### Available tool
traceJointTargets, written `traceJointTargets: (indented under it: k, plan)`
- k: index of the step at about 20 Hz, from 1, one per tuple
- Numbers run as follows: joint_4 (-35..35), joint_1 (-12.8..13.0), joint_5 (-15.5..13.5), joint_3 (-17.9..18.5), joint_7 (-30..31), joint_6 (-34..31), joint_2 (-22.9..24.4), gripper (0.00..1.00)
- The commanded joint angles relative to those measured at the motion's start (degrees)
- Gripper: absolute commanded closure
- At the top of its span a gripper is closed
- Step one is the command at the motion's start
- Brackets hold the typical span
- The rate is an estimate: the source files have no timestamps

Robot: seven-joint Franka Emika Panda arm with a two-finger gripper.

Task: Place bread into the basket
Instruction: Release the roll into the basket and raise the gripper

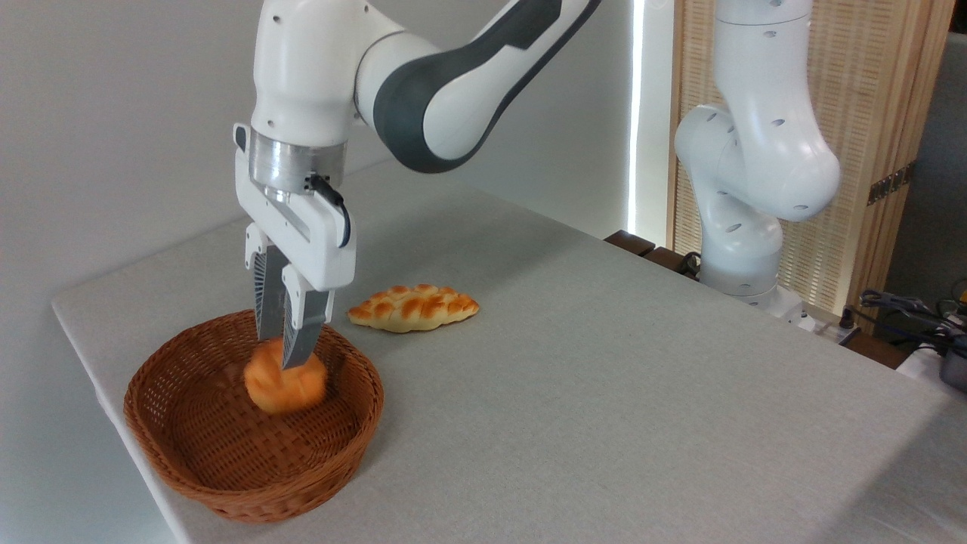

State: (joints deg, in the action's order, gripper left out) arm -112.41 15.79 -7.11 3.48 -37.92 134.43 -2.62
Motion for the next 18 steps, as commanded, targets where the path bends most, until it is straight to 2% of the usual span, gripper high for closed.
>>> traceJointTargets:
  k: [1,4,10,12,14,16,18]
  plan:
    - [0.79,0.20,-1.06,0.47,0.04,0.66,-0.72,0.00]
    - [0.88,0.29,-0.98,0.47,0.31,-0.56,-0.02,0.00]
    - [1.05,0.38,0.08,0.47,3.20,-14.69,3.14,0.00]
    - [2.63,0.29,1.74,0.91,3.47,-20.05,4.81,0.00]
    - [5.43,0.29,1.84,1.44,4.17,-24.81,5.51,0.00]
    - [8.86,0.20,2.19,1.44,8.28,-25.36,5.52,0.00]
    - [9.75,0.20,4.98,1.44,8.83,-26.75,5.60,0.00]
